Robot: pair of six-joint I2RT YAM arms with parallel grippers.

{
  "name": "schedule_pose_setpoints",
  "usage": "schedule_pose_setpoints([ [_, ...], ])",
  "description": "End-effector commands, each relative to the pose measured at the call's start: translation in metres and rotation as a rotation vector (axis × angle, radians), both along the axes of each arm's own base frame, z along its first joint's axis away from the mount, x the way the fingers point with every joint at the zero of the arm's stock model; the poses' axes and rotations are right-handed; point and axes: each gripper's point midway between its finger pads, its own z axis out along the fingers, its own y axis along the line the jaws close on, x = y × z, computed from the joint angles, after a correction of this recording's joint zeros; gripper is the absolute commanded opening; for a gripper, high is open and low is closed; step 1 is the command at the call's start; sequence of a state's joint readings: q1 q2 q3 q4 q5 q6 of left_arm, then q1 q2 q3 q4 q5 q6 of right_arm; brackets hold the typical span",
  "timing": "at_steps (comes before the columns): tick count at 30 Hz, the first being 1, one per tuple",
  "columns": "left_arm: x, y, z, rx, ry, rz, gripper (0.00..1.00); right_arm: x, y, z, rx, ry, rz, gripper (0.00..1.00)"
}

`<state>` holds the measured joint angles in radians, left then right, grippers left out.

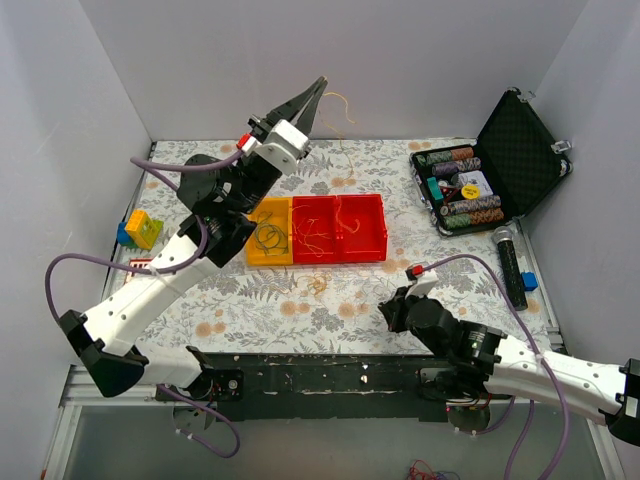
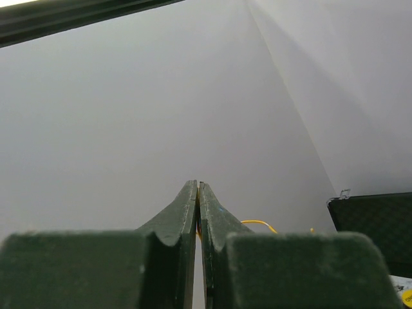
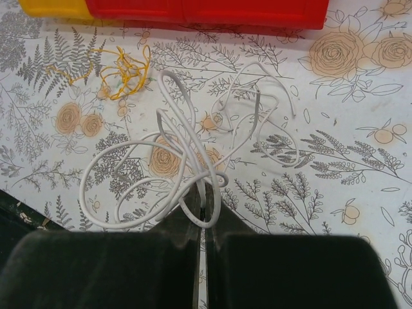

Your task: Untangle the cables

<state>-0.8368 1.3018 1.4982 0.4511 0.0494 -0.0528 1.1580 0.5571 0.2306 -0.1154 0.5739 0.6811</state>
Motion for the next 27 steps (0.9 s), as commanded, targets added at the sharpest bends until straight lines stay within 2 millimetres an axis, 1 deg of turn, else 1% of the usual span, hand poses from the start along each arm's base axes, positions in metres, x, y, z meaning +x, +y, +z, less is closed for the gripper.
schedule_pose_setpoints([
  [1,0.019,0.005,-0.008,-0.015,0.024,0.019,0.00,0.002,-0.007,-0.003,0.002,0.004,-0.042,0.01],
  [4,0.036,0.005,-0.024,-0.001,0.051,0.032,0.00,0.002,-0.008,-0.005,-0.004,0.006,-0.042,0.01],
  [7,0.057,0.007,-0.043,0.015,0.080,0.059,0.00,0.002,-0.008,-0.003,0.001,0.005,-0.044,0.01],
  [9,0.072,0.011,-0.051,0.010,0.110,0.074,0.00,0.002,-0.008,-0.001,0.006,0.001,-0.044,0.01],
  [12,0.083,0.014,-0.056,0.002,0.128,0.084,0.00,0.001,-0.008,0.000,0.011,0.002,-0.038,0.01],
  [17,0.086,0.014,-0.056,0.011,0.122,0.085,0.00,0.000,-0.009,-0.002,0.010,0.008,-0.038,0.01],
  [24,0.098,0.017,-0.080,0.068,0.129,0.119,0.00,-0.001,-0.013,-0.005,0.013,0.012,-0.049,0.01],
  [27,0.102,0.018,-0.087,0.081,0.140,0.125,0.00,-0.002,-0.015,-0.007,0.014,0.017,-0.053,0.01],
])
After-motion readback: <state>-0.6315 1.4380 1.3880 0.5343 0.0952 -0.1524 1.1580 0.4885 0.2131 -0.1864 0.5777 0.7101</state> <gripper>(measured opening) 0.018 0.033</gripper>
